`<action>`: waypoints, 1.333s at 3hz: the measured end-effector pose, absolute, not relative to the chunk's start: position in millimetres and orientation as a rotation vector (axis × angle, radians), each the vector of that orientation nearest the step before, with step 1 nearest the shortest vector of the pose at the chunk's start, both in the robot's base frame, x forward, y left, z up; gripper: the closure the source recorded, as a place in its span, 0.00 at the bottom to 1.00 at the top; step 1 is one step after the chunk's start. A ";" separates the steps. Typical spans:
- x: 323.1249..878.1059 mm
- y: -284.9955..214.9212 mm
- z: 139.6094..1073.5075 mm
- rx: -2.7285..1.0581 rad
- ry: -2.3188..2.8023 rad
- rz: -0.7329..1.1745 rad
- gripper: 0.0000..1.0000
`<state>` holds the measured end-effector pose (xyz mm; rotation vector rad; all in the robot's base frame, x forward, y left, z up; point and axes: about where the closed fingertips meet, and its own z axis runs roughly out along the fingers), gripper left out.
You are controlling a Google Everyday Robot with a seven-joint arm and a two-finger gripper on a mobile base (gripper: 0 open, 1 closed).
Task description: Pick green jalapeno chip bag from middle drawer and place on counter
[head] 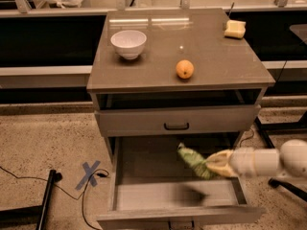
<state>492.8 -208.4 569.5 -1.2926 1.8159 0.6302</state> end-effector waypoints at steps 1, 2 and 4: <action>483.2 -232.4 624.1 -1.344 1.746 0.635 1.00; 485.8 -248.3 680.4 -1.427 1.705 0.585 1.00; 510.0 -250.0 804.5 -1.573 1.666 0.385 1.00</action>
Offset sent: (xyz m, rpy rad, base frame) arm 0.0012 -0.0649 0.1968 -0.1339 -0.1649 0.1618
